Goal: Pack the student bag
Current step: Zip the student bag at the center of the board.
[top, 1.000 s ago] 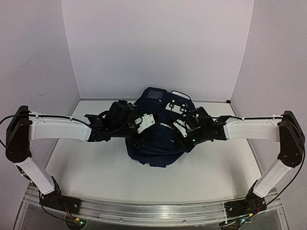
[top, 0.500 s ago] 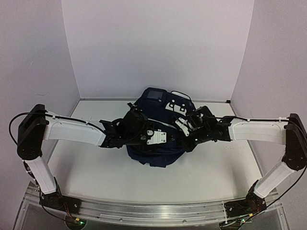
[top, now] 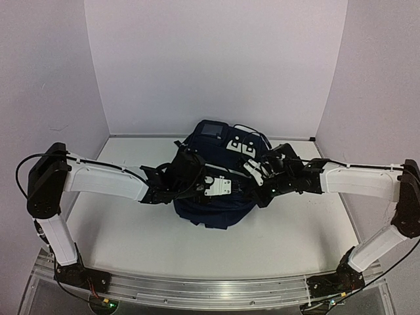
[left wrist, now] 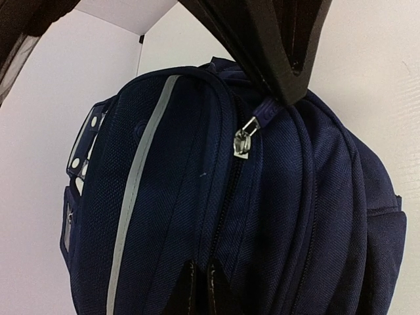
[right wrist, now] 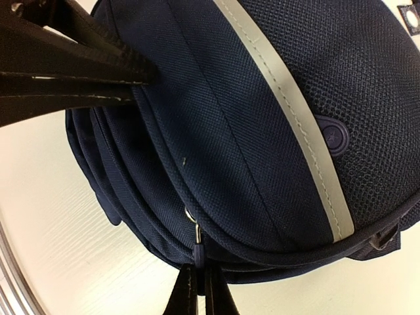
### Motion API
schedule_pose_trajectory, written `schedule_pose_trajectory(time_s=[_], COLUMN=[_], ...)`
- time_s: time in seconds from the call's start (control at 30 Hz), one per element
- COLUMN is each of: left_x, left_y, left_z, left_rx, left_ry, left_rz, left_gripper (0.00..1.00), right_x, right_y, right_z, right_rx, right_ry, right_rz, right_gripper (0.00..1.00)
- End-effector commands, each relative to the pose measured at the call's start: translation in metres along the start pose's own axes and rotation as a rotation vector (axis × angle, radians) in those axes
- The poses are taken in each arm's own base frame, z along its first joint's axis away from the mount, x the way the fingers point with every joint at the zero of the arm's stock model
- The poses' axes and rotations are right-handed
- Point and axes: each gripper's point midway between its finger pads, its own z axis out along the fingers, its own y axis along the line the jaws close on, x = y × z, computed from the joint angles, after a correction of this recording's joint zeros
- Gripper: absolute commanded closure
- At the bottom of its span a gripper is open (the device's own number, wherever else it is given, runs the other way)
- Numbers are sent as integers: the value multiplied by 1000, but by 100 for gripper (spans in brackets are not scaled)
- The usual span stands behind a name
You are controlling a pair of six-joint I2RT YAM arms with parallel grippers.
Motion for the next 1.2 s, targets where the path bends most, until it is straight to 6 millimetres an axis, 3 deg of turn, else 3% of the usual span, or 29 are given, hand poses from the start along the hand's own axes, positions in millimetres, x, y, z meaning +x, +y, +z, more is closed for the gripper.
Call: schedule_pose_trajectory(time_s=[0.0,0.3,0.5,0.9,1.0,1.17], left_x=[18,32,41,52,55,64], left_y=[17,22,13,-7,-2,25], left_z=[-12,-30,-37,-51,-54,-61], left_rx=[-70,-87,-55,15,-17,-96], left_ry=[71,94,118,142,153,144], left_rz=[-22,-50,-73,-138,-146,-235], left_gripper=[100,100,100,100,100,100], right_x=[-5,13,8,-23,-29,-34], right_y=[-15,-60,-88,-115,-110,-71], right_z=[-21,-38,-44,-14,-10,-9], right_rx=[24,78,110,93,42,-164], right_ry=[-37,-10,-21,-20,-32,-56], right_rz=[20,98,137,221,238,269], right_gripper=[100,100,100,100,100,100])
